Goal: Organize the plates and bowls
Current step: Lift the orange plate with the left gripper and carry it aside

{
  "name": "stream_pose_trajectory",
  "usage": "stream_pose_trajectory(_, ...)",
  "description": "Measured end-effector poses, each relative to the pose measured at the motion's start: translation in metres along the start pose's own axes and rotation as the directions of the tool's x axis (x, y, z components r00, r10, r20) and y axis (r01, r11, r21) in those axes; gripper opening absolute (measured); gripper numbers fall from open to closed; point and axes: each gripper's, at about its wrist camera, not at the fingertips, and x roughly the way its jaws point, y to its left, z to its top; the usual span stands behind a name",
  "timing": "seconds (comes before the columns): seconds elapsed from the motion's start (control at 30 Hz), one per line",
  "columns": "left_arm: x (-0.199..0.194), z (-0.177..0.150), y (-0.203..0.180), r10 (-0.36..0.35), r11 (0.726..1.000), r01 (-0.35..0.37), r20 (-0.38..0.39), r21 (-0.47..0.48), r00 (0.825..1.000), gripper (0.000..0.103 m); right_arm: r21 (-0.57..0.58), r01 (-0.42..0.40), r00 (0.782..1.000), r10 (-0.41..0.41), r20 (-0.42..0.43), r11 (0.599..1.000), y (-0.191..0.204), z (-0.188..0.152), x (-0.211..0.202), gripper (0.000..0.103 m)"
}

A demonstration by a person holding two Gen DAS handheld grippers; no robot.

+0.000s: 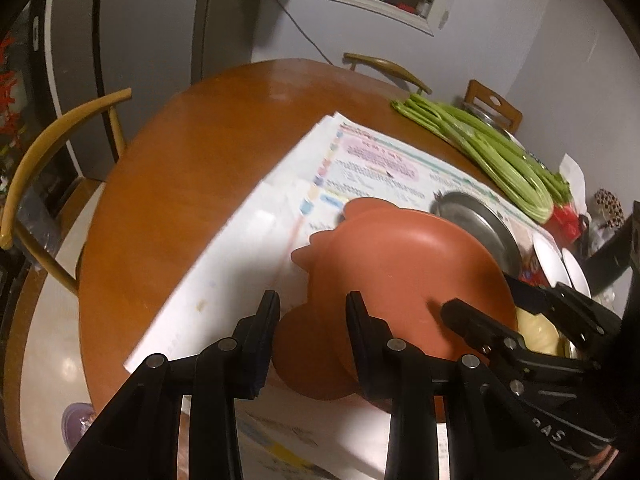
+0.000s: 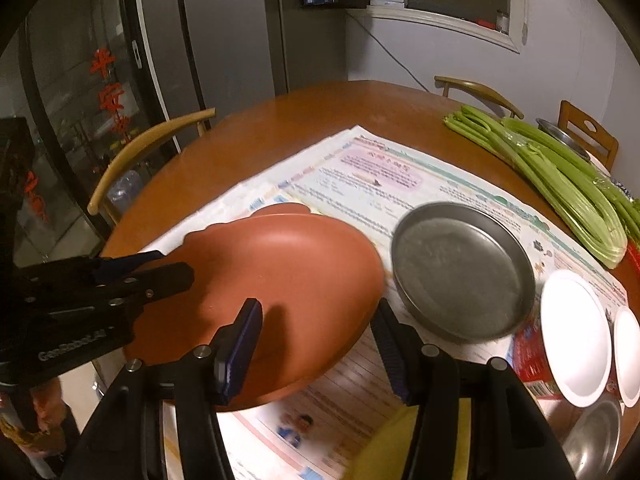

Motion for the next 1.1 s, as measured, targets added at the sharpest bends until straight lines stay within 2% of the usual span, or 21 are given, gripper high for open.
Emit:
stream_pose_trajectory(0.23, 0.015, 0.013, 0.01, 0.022, 1.0, -0.022, -0.002, 0.012, 1.0, 0.035, 0.028, 0.008, 1.0, -0.008, 0.003, 1.0, 0.007, 0.011, 0.008, 0.056)
stream_pose_trajectory(0.63, 0.04, 0.021, 0.013, 0.059, 0.998, -0.059, -0.014, 0.035, 0.998, 0.035, 0.07, 0.009, 0.998, -0.005, -0.058, 0.998, 0.008, 0.002, 0.029, 0.056)
stream_pose_trajectory(1.1, 0.052, 0.024, 0.014, 0.091, 0.994, -0.089, -0.022, 0.063, 0.996, 0.044, 0.104, -0.028, 0.997, 0.036, -0.075, 0.994, 0.013, -0.006, 0.03, 0.056)
